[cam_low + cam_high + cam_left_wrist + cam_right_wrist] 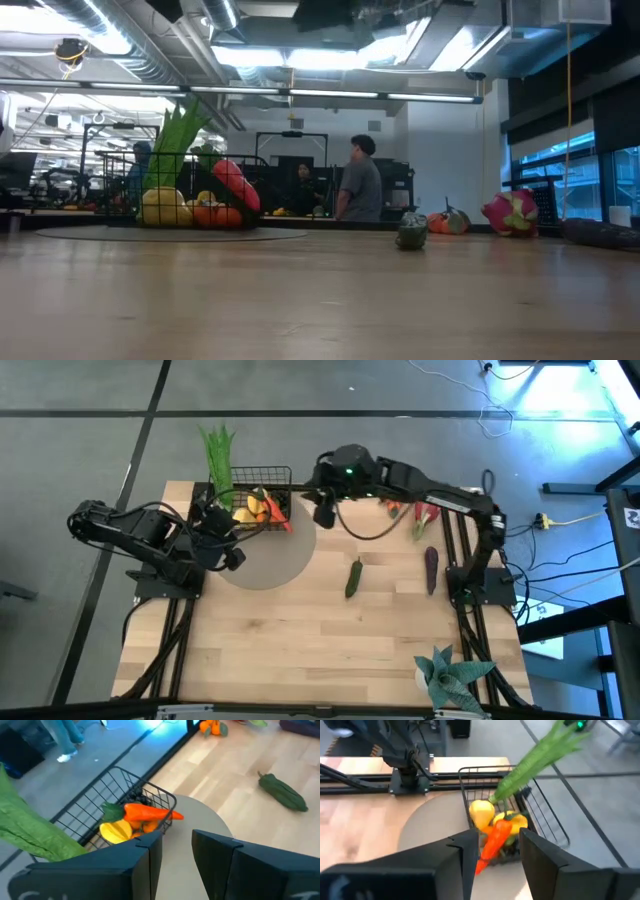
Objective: Build produce basket
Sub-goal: Put the green chili pepper into the wire basket
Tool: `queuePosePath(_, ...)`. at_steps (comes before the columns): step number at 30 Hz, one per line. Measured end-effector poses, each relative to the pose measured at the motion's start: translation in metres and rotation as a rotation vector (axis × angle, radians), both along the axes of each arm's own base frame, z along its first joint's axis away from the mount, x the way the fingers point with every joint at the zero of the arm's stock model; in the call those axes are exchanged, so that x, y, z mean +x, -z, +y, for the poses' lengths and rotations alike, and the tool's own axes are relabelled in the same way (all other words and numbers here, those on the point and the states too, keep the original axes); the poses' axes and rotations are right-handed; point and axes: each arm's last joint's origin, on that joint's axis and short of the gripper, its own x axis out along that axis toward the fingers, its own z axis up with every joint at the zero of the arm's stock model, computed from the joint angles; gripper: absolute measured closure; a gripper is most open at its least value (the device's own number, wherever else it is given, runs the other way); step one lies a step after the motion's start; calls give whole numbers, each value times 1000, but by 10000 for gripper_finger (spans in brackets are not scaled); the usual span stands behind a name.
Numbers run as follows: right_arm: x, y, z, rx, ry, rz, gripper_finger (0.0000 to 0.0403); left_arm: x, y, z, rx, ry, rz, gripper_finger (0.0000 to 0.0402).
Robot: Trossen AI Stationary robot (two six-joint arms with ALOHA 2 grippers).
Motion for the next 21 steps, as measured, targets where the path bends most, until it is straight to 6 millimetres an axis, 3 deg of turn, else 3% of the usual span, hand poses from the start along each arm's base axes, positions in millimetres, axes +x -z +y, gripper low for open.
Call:
queuePosePath(7, -38, -17, 37, -9, 176, 136, 271, 1, 1, -2, -100, 17, -14, 307)
queuePosePath(12, -62, -23, 67, 55, 173, 217, 271, 1, 2, -4, -179, 52, -9, 307)
queuePosePath(18, -79, -17, 95, 283, 306, 284, 271, 2, 2, -5, -259, 18, -57, 307)
queuePosePath(21, -77, -9, 107, 347, 355, 324, 271, 2, 2, -5, -279, 18, -59, 307)
